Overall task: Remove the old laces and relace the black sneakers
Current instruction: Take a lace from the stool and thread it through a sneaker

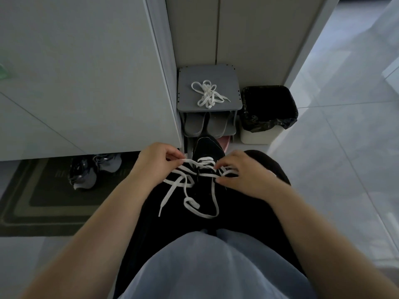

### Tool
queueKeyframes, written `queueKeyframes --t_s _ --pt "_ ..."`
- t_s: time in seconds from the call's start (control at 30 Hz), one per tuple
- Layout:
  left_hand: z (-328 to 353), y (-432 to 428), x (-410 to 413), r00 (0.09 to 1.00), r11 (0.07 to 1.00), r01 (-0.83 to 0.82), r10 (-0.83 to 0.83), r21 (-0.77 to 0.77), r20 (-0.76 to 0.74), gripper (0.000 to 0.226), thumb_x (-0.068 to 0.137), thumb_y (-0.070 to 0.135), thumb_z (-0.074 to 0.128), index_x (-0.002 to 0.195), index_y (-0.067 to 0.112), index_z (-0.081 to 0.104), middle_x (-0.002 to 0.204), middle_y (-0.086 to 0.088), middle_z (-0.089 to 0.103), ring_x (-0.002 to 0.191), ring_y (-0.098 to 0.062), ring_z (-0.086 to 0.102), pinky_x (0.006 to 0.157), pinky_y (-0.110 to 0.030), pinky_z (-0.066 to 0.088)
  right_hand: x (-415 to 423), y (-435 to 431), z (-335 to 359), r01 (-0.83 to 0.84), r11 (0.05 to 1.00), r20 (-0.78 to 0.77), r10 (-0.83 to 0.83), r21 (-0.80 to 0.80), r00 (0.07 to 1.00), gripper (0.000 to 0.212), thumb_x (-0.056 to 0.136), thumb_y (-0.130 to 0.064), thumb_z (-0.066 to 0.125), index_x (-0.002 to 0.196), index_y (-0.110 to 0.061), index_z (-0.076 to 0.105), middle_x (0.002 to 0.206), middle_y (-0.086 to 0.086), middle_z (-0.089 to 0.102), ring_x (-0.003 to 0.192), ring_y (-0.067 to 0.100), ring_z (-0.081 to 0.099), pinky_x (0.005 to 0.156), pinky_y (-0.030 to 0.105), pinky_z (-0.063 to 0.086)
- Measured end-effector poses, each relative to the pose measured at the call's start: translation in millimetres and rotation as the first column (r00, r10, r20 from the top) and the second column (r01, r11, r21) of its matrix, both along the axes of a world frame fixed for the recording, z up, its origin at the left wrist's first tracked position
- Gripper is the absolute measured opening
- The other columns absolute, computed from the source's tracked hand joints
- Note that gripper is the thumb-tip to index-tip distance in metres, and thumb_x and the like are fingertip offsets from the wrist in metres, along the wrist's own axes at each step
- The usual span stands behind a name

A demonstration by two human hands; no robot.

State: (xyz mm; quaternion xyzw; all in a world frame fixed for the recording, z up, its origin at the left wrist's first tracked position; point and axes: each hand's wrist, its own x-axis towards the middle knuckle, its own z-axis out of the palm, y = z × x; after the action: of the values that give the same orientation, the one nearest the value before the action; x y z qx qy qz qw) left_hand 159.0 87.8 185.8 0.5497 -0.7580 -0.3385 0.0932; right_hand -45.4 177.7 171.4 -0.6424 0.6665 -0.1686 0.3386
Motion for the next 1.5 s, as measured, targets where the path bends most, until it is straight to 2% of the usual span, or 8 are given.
queueKeyframes --t_s 0.27,0.5,0.73,0.93,1.07,1.23,1.33,1.5 --pt "-4 14 -16 0.972 0.915 0.021 0.076 -0.403 0.223 0.015 0.088 0.034 0.059 0.082 0.021 0.060 0.073 0.004 0.067 0.071 -0.018 0.061 0.074 -0.030 0.042 32 -8 -25 0.107 0.984 -0.128 -0.126 -0.146 0.984 0.018 0.085 -0.032 0.065 0.095 -0.019 0.072 0.096 -0.009 0.046 0.091 0.010 0.049 0.073 0.024 0.045" --pt "-25 17 -23 0.912 0.905 0.197 -0.027 -0.377 0.410 0.026 0.091 0.034 0.044 0.068 0.024 0.039 0.057 0.010 0.040 0.074 -0.016 0.040 0.078 -0.030 0.025 -1 11 -4 0.287 0.956 0.080 -0.281 -0.069 0.956 0.009 0.081 -0.026 0.071 0.077 -0.018 0.071 0.092 -0.010 0.052 0.077 -0.001 0.051 0.064 0.004 0.037" --pt "-30 28 -29 0.866 0.917 0.289 -0.129 -0.274 0.482 0.024 0.089 0.044 0.044 0.078 0.023 0.045 0.082 0.009 0.043 0.100 -0.019 0.043 0.092 -0.032 0.026 -41 34 31 0.490 0.866 0.248 -0.455 -0.100 0.855 0.015 0.080 -0.018 0.071 0.067 -0.016 0.064 0.087 0.000 0.061 0.071 0.010 0.055 0.067 0.018 0.040" --pt "-29 35 -20 0.935 0.936 0.234 -0.142 -0.263 0.325 0.023 0.089 0.041 0.048 0.107 0.027 0.052 0.104 0.011 0.053 0.109 -0.015 0.041 0.098 -0.031 0.019 -50 37 36 0.282 0.959 -0.046 -0.283 -0.026 0.958 0.006 0.080 -0.023 0.072 0.084 -0.024 0.067 0.095 -0.009 0.058 0.084 0.010 0.060 0.072 0.017 0.046" --pt "-24 48 -9 0.975 0.929 0.196 -0.150 -0.312 0.165 0.025 0.086 0.044 0.054 0.105 0.028 0.050 0.095 0.017 0.050 0.106 -0.008 0.041 0.093 -0.025 0.016 -32 33 28 0.307 0.943 -0.057 -0.316 -0.124 0.947 0.035 0.084 -0.026 0.067 0.117 -0.026 0.057 0.103 -0.008 0.051 0.076 0.006 0.058 0.073 0.020 0.047" --pt "-34 67 5 0.849 0.827 0.519 -0.468 -0.218 0.246 0.047 0.075 0.064 0.048 0.112 0.036 0.055 0.116 0.015 0.046 0.116 -0.005 0.031 0.104 -0.029 0.020 -23 31 30 0.317 0.938 0.005 -0.320 -0.142 0.947 0.023 0.086 -0.025 0.064 0.109 -0.027 0.060 0.097 -0.011 0.057 0.076 -0.002 0.054 0.063 0.005 0.040" --pt "-43 68 10 0.756 0.730 0.639 -0.539 -0.243 0.372 0.029 0.072 0.059 0.056 0.092 0.040 0.066 0.107 0.009 0.054 0.108 -0.010 0.036 0.093 -0.038 0.041 -34 34 37 0.276 0.961 -0.003 -0.276 0.013 0.961 0.028 0.081 -0.023 0.072 0.107 -0.026 0.064 0.092 -0.014 0.062 0.077 -0.004 0.056 0.064 0.007 0.040" --pt "-42 58 10 0.712 0.612 0.702 -0.579 -0.364 0.398 0.008 0.071 0.047 0.062 0.071 0.040 0.067 0.096 0.010 0.059 0.100 -0.011 0.039 0.093 -0.033 0.039 -33 38 42 0.190 0.972 0.061 -0.200 0.140 0.978 0.014 0.081 -0.016 0.071 0.092 -0.024 0.072 0.083 -0.008 0.071 0.077 0.002 0.066 0.077 0.016 0.051"
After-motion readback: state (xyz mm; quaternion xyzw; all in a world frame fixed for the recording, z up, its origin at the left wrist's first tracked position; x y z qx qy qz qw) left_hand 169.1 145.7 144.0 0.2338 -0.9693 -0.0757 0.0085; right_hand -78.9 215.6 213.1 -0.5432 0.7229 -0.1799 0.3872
